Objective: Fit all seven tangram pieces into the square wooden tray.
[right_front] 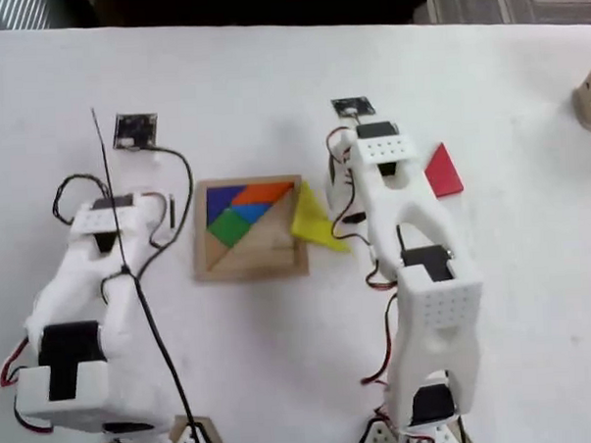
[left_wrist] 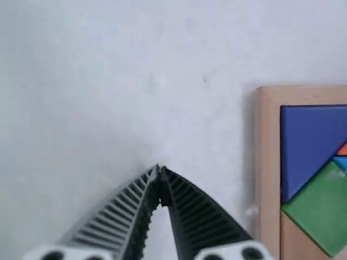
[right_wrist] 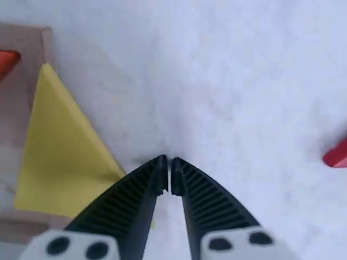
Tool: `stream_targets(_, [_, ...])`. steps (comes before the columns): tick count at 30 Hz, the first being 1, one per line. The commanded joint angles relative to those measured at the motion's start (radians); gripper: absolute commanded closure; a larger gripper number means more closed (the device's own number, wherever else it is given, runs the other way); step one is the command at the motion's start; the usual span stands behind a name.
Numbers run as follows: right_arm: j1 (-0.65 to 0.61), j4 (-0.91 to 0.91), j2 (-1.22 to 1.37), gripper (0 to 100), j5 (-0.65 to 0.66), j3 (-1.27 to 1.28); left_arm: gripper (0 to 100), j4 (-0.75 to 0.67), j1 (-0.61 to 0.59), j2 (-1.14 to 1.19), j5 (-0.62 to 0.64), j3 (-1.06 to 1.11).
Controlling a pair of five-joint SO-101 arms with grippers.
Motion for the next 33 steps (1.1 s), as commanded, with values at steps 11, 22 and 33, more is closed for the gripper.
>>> stream_targets(11, [-0.145, 0.082, -0.071, 98.1, -0.058, -0.029, 98, -0.087, 0.047, -0.076, 0.008, 0.044])
stream_targets(22, [-0.116, 0.099, -0.113, 98.1, -0.046, -0.034, 98, -0.087, 0.047, -0.077, 0.006, 0.044])
stream_targets(33, [-0.061, 0.073, -0.038, 98.1, -0.023, -0.049, 98, -0.087, 0.048, -0.076, 0.005, 0.041])
